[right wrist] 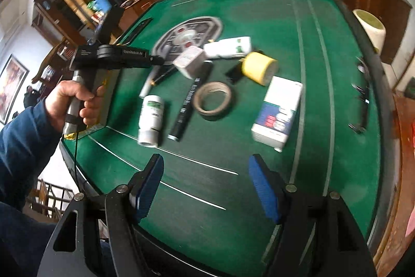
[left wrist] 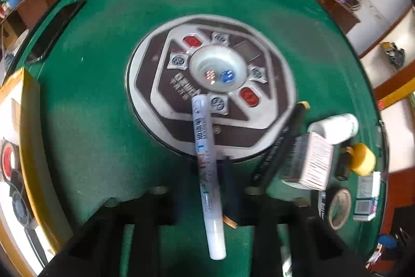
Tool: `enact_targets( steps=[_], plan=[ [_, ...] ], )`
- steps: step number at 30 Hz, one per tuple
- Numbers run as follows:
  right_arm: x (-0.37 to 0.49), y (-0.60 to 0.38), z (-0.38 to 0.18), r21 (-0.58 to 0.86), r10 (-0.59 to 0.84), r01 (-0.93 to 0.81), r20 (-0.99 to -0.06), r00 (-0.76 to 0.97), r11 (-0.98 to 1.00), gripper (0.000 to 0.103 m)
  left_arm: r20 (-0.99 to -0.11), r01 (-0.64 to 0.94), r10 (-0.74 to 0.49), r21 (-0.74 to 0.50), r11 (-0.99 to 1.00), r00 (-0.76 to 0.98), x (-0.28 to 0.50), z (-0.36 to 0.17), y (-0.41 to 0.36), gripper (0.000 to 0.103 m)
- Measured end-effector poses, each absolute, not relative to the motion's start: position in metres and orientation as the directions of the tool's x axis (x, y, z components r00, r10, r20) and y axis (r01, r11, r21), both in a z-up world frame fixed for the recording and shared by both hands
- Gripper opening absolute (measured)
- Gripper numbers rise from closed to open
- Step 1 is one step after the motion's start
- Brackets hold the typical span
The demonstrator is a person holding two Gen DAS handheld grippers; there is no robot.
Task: Organize rigid objects
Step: 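Grasp the white paint marker with the left tool while the right tool grasps a green-labelled white bottle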
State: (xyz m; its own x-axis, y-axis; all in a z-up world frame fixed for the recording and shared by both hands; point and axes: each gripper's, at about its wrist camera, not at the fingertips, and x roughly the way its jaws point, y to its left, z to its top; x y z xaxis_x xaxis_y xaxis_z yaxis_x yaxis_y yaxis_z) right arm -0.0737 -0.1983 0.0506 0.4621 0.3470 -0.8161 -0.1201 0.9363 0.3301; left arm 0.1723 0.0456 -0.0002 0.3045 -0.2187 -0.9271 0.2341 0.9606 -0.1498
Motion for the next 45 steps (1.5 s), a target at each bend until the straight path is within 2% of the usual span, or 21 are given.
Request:
enact_targets(
  steps=[2, 9, 16, 21, 28, 29, 33, 36, 45],
  plan=[
    [-0.077, -0.205, 0.048, 0.335, 0.345, -0.107, -0.818, 0.46, 0.936, 0.068, -0.924, 0.228, -0.216, -0.148, 0.962, 0.314, 0.17, -0.001, 0.047, 0.015],
    [-0.064, -0.195, 0.046, 0.335, 0.373, -0.164, -0.826, 0.423, 0.928, 0.068, -0.919, 0.198, -0.198, -0.136, 0.971, 0.34, 0.118, -0.002, 0.07, 0.015],
    [-0.03, -0.132, 0.051, 0.31, 0.422, -0.331, -0.834, 0.355, 0.891, 0.069, -0.919, 0.173, -0.166, -0.11, 0.979, 0.356, 0.038, -0.001, 0.093, 0.015],
    [0.001, -0.089, 0.04, 0.343, 0.456, -0.373, -0.845, 0.279, 0.862, 0.071, -0.919, 0.147, -0.172, -0.127, 0.981, 0.355, 0.012, 0.0, 0.099, 0.015],
    [0.031, -0.055, 0.014, 0.262, 0.368, -0.384, -0.9, 0.234, 0.885, 0.071, -0.915, 0.14, -0.177, -0.134, 0.981, 0.362, -0.003, 0.001, 0.102, 0.015],
    [0.035, -0.051, 0.009, 0.239, 0.346, -0.388, -0.909, 0.233, 0.89, 0.068, -0.914, 0.14, -0.178, -0.135, 0.981, 0.364, -0.003, 0.0, 0.102, 0.015],
    [0.043, -0.043, -0.005, 0.232, 0.322, -0.376, -0.926, 0.197, 0.897, 0.044, -0.917, 0.156, -0.163, -0.112, 0.981, 0.364, -0.004, 0.0, 0.099, 0.015],
    [0.041, -0.036, -0.01, 0.199, 0.294, -0.4, -0.936, 0.192, 0.895, 0.038, -0.924, 0.158, -0.164, -0.115, 0.981, 0.345, -0.001, 0.001, 0.099, 0.015],
    [0.03, -0.047, 0.008, 0.238, 0.355, -0.4, -0.901, 0.25, 0.885, 0.036, -0.925, 0.182, -0.152, -0.092, 0.979, 0.348, 0.0, 0.0, 0.092, 0.015]
  ],
)
